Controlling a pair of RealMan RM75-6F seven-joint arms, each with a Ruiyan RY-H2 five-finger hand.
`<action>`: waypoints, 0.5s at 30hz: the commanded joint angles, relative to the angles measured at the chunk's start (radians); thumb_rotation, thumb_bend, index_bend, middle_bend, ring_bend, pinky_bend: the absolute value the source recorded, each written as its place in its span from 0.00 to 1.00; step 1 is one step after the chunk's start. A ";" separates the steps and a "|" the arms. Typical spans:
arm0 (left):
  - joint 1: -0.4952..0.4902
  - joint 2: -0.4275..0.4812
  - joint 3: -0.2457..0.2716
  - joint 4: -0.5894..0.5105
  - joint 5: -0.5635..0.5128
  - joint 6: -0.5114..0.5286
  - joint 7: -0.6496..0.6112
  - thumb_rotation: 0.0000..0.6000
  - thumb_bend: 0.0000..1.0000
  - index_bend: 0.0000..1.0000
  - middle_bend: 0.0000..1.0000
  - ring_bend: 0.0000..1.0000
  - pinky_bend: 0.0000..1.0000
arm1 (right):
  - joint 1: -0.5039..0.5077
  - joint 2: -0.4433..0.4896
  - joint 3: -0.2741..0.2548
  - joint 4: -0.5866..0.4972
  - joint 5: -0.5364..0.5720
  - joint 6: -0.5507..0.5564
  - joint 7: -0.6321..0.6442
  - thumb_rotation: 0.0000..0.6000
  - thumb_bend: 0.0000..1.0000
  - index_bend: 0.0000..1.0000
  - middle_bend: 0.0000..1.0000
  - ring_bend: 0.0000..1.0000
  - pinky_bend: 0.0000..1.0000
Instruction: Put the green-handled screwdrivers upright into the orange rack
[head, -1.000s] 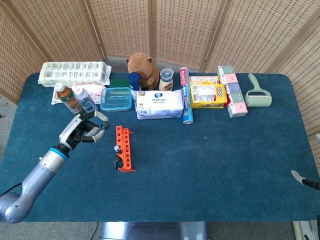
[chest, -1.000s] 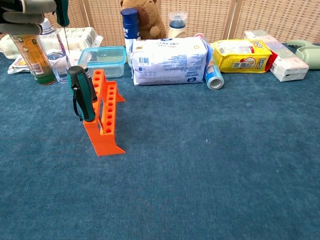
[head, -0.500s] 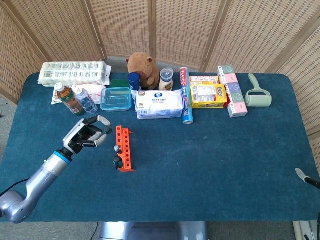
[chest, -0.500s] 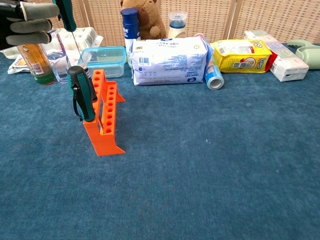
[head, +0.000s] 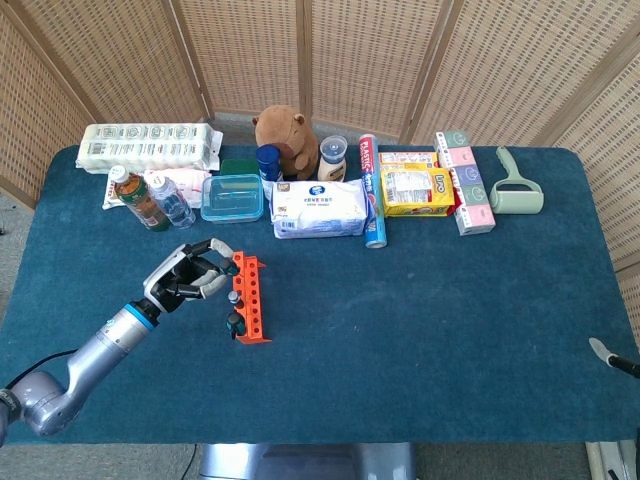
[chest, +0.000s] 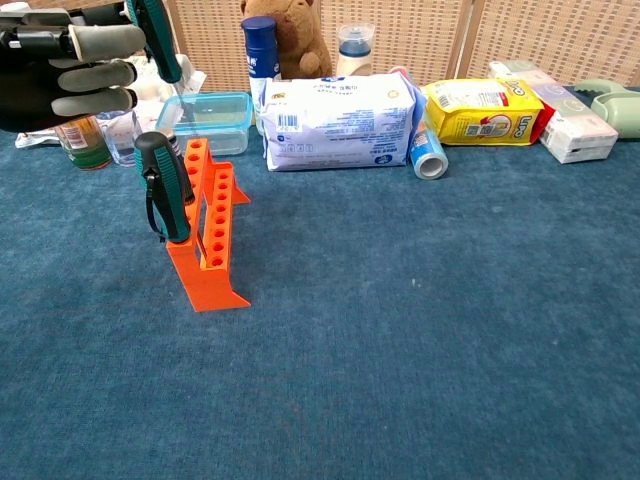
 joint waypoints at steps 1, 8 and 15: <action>-0.015 -0.004 0.021 0.012 -0.016 0.015 -0.005 1.00 0.50 0.56 0.96 0.97 0.99 | -0.001 0.002 0.001 -0.002 0.002 -0.001 0.003 1.00 0.09 0.07 0.06 0.00 0.00; -0.038 -0.005 0.060 0.025 -0.047 0.042 0.004 1.00 0.50 0.56 0.96 0.97 0.99 | -0.002 0.007 0.000 -0.007 0.006 -0.012 0.008 1.00 0.09 0.07 0.06 0.00 0.00; -0.053 -0.001 0.092 0.032 -0.069 0.065 -0.003 1.00 0.50 0.56 0.96 0.97 0.99 | -0.002 0.012 -0.001 -0.013 0.006 -0.020 0.010 1.00 0.09 0.07 0.06 0.00 0.00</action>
